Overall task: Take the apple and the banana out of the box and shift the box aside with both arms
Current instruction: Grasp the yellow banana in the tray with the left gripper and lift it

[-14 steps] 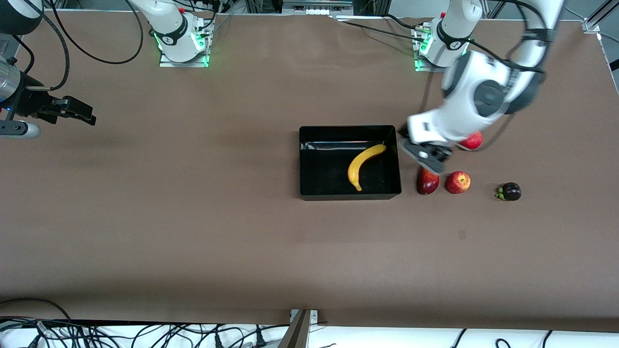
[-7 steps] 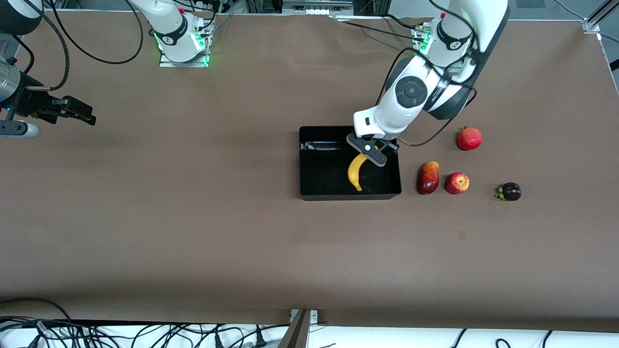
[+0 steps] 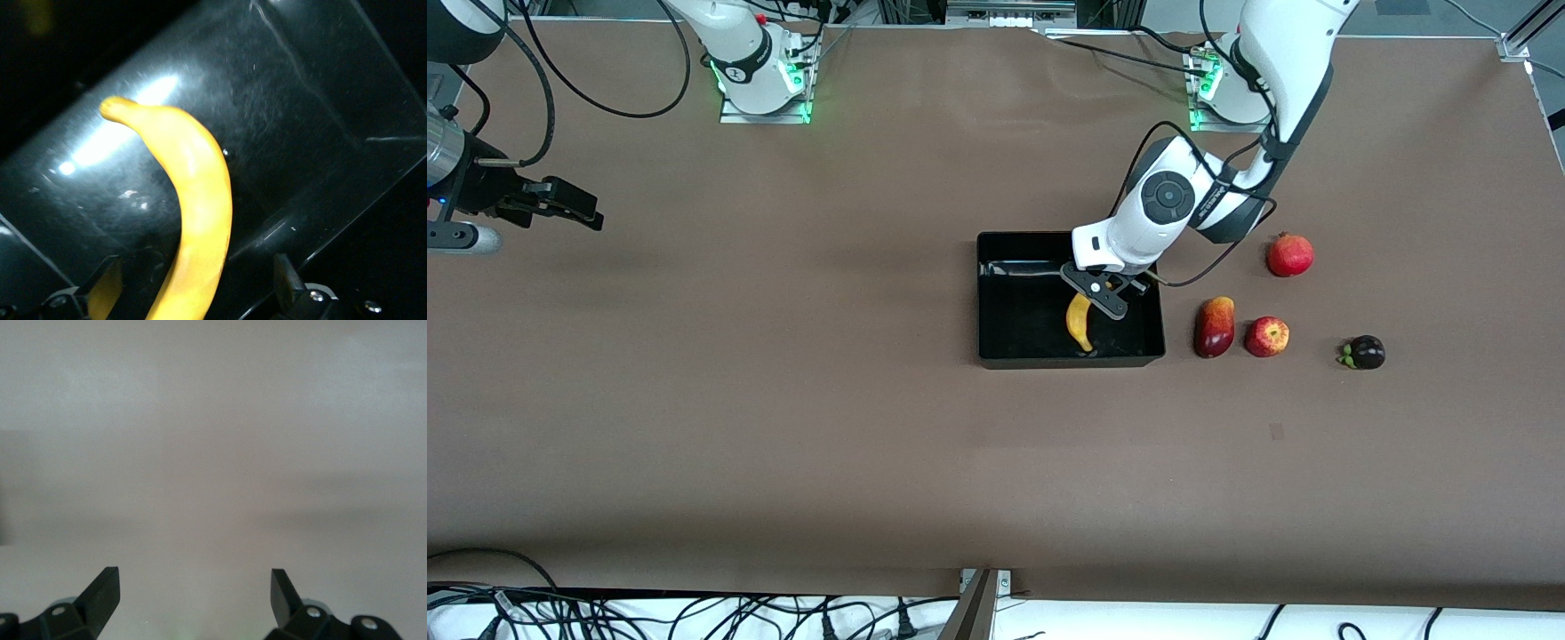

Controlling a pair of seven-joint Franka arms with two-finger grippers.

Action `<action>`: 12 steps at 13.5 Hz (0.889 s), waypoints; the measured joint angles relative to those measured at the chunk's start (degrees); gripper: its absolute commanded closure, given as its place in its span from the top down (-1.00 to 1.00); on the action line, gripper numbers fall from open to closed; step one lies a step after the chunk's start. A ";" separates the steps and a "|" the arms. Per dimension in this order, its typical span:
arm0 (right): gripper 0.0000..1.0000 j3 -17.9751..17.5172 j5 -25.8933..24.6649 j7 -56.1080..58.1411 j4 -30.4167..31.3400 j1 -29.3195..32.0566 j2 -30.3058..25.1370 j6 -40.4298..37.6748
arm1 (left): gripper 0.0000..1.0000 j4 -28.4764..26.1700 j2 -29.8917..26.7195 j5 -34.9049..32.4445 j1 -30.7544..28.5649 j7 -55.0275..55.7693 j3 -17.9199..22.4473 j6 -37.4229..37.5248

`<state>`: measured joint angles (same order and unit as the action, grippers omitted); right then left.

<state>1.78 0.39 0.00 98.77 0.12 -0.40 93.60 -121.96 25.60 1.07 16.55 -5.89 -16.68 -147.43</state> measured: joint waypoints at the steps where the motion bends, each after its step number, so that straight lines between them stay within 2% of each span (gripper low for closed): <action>1: 1.00 0.00 0.00 0.00 0.00 0.00 0.00 0.00 | 1.00 -0.09 0.59 0.00 0.03 0.00 0.00 -0.28; 8: 1.00 0.00 0.00 0.00 0.00 0.00 0.00 0.00 | 1.00 -0.16 4.19 0.00 0.75 0.00 0.01 -3.06; 9: 1.00 0.00 0.00 0.01 0.00 0.00 0.01 -0.03 | 0.93 -0.15 4.79 0.00 0.74 0.00 0.11 -3.66; 11: 1.00 0.00 0.00 0.03 0.00 0.00 0.03 -0.05 | -0.99 -0.15 5.13 -0.08 0.74 -0.06 0.34 -4.16; 12: 1.00 -0.01 0.00 0.03 0.00 0.00 0.03 -0.05 | -1.00 -0.15 5.16 -0.33 0.74 -0.06 0.35 -4.18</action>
<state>1.76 0.39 0.03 98.77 0.12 -0.37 93.55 -122.11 30.76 0.75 17.29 -5.95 -16.33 -151.61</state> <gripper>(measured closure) 0.000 0.031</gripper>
